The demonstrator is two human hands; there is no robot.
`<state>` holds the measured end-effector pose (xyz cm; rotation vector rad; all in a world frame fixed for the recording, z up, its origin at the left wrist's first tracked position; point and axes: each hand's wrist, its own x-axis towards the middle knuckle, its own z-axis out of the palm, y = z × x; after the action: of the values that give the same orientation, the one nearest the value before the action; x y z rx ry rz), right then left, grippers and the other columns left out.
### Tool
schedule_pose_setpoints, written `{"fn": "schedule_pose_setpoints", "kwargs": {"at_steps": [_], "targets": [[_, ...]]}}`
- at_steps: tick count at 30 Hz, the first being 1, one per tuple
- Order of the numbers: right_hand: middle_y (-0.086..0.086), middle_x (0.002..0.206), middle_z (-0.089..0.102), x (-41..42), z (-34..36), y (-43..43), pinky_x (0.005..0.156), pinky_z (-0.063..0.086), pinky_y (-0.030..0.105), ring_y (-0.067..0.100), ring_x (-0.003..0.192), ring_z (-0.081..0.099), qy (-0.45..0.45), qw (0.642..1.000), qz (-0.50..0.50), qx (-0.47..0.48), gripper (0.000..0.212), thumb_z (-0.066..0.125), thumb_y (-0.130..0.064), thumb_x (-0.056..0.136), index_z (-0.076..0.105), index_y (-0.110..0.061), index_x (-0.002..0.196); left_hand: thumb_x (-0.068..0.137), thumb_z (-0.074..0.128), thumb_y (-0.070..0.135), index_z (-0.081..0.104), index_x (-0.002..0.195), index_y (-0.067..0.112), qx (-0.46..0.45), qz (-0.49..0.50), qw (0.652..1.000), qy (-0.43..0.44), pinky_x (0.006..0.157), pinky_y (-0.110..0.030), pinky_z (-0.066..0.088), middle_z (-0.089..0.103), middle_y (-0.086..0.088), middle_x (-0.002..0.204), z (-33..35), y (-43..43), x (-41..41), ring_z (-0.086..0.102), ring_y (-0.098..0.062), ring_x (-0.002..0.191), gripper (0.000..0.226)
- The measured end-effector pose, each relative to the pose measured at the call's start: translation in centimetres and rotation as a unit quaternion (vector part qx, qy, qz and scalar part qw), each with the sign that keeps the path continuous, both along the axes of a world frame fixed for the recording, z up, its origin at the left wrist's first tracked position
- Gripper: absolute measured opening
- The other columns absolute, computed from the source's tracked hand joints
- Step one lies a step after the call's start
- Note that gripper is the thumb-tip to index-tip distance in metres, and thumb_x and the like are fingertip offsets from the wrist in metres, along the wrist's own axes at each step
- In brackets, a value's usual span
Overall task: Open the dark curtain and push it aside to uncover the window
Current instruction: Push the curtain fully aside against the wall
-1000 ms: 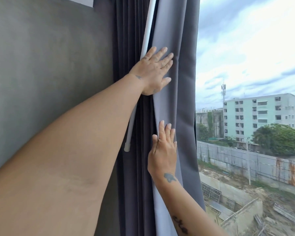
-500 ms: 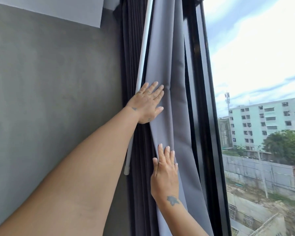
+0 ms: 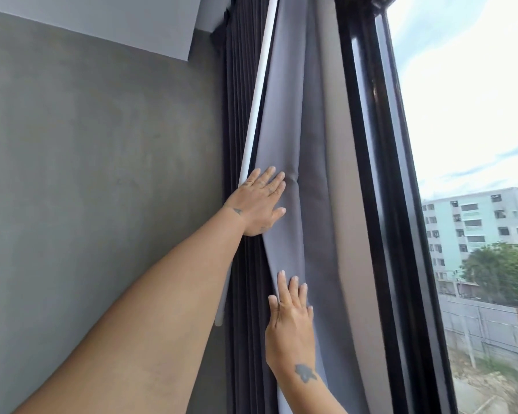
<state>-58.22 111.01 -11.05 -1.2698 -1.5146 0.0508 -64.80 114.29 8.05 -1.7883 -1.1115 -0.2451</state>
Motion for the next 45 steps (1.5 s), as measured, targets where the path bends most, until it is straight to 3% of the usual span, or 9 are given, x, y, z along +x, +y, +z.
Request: {"fn": "schedule_pose_setpoints", "kwargs": {"at_steps": [14,24,30,35,45], "targets": [[0.008,0.153,0.01,-1.6,0.1,6.3,0.113,0.01,0.043,0.023,0.14,-0.002,0.0,1.0,-0.021,0.0,0.044,0.018,-0.028,0.098,0.008,-0.025,0.141,0.1,0.014,0.042,-0.003,0.151,0.009,0.004,-0.036,0.999,-0.006,0.118,-0.037,-0.013,-0.011,-0.004,0.161,0.3,6.6,-1.4,-0.017,-0.02,0.147,0.063],[0.008,0.153,0.014,-3.3,0.1,9.8,0.112,0.015,0.045,0.025,0.14,0.002,-0.024,0.999,-0.017,-0.013,0.044,0.021,-0.027,0.098,0.01,-0.027,0.141,0.1,0.013,0.041,-0.004,0.151,0.008,-0.005,-0.004,1.0,-0.004,0.117,-0.037,-0.013,-0.011,-0.005,0.161,-0.2,10.2,-3.4,-0.017,-0.021,0.147,0.063],[0.008,0.152,0.017,-3.7,0.9,11.4,0.111,0.018,0.045,0.026,0.14,0.003,-0.059,0.997,-0.031,-0.042,0.052,0.004,-0.041,0.091,0.01,-0.027,0.141,0.1,0.013,0.042,-0.004,0.151,0.007,-0.032,0.023,0.999,-0.016,0.119,-0.039,-0.013,-0.012,-0.005,0.161,0.0,12.9,-4.6,-0.018,-0.022,0.147,0.064],[0.01,0.152,0.016,-2.8,0.6,11.7,0.111,0.017,0.046,0.027,0.14,0.003,-0.067,0.996,-0.044,-0.046,0.044,0.021,-0.029,0.098,0.008,-0.027,0.141,0.1,0.013,0.042,-0.003,0.151,0.008,-0.032,0.01,0.999,-0.029,0.118,-0.039,-0.013,-0.011,-0.005,0.161,-0.5,13.2,-3.8,-0.018,-0.021,0.147,0.064],[0.011,0.151,0.017,-2.0,-0.3,9.4,0.11,0.021,0.045,0.028,0.14,0.004,-0.095,0.992,-0.065,-0.042,0.046,0.021,-0.028,0.098,0.006,-0.026,0.141,0.1,0.011,0.04,-0.003,0.151,0.006,-0.022,0.005,1.0,-0.011,0.119,-0.039,-0.012,-0.011,-0.007,0.161,-1.0,9.9,-3.0,-0.016,-0.022,0.147,0.063]]}}
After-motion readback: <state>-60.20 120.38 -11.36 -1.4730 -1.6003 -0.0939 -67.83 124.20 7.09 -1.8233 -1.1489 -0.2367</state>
